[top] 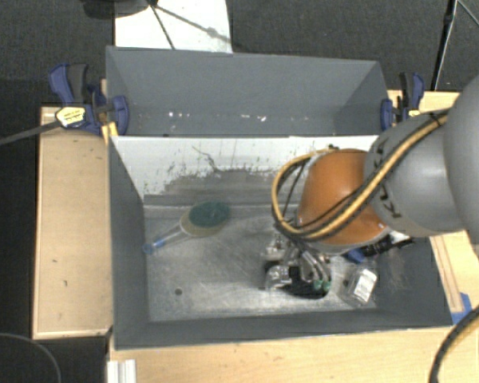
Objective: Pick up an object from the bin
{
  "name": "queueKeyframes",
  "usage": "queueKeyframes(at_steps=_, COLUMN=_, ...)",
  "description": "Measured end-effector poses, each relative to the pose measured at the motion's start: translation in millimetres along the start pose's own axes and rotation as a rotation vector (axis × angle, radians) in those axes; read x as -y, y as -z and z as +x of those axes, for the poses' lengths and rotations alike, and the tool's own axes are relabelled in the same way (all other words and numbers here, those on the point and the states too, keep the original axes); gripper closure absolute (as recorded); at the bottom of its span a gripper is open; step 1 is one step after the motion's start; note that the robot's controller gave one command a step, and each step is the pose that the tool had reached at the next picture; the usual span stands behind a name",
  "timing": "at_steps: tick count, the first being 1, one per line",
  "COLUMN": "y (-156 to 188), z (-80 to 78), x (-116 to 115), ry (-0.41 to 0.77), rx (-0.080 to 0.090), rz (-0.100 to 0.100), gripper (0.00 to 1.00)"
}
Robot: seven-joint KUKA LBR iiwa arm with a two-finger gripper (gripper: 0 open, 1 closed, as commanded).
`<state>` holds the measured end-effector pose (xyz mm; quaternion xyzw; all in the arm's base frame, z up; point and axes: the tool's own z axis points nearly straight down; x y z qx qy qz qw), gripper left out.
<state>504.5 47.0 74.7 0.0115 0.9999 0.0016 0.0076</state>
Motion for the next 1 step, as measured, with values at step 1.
queueKeyframes(at_steps=1, y=174.3, z=-2.6, x=6.6, ry=0.144, rx=-0.005, rz=0.002, gripper=1.0)
